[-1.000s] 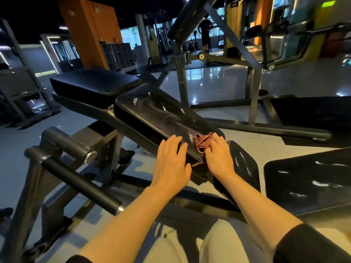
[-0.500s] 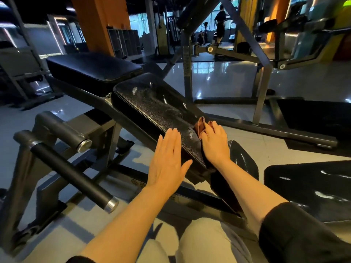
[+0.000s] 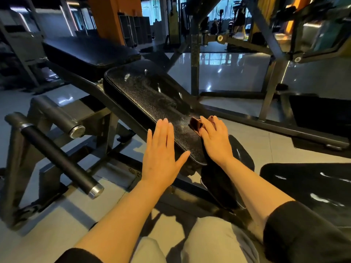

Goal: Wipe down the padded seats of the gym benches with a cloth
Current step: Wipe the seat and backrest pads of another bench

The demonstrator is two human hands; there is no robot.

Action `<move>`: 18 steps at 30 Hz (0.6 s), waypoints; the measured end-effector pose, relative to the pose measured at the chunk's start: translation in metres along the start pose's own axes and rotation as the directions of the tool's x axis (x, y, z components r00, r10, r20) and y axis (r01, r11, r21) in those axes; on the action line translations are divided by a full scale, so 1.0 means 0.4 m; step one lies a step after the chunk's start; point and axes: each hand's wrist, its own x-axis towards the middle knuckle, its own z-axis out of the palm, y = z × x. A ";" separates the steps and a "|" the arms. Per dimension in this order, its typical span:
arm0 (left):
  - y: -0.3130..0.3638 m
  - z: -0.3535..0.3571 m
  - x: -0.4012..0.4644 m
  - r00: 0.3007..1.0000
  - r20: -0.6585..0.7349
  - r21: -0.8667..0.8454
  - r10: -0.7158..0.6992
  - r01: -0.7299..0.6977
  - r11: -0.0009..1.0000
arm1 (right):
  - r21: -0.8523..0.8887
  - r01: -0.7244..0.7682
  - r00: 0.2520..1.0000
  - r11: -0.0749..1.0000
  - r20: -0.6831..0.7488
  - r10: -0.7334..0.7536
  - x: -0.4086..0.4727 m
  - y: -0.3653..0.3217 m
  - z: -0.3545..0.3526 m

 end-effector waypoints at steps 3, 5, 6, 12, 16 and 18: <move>0.004 0.006 0.000 1.000 -0.025 0.006 -0.015 0.015 1.000 | -0.108 0.077 0.997 0.991 0.023 -0.075 -0.064 -0.022 0.005; 0.007 0.004 -0.001 0.999 -0.032 0.006 -0.026 0.027 1.000 | -0.208 0.215 0.976 0.954 0.063 -0.206 -0.075 -0.062 0.015; 0.009 0.003 -0.001 0.999 -0.034 -0.003 -0.032 0.032 0.999 | -0.217 0.265 0.964 0.940 0.088 -0.251 -0.064 -0.078 0.017; 0.026 -0.007 0.000 0.997 -0.025 0.054 -0.071 0.073 0.996 | -0.117 0.245 0.965 0.963 0.126 -0.230 0.080 -0.053 0.002; 0.043 -0.023 -0.002 0.994 0.001 0.036 -0.113 0.113 0.993 | -0.056 0.198 0.975 0.979 0.114 -0.190 0.084 -0.025 -0.015; 0.053 -0.029 -0.002 0.990 0.012 0.038 -0.140 0.140 0.989 | -0.080 0.209 0.975 0.975 0.088 -0.202 0.041 -0.015 -0.020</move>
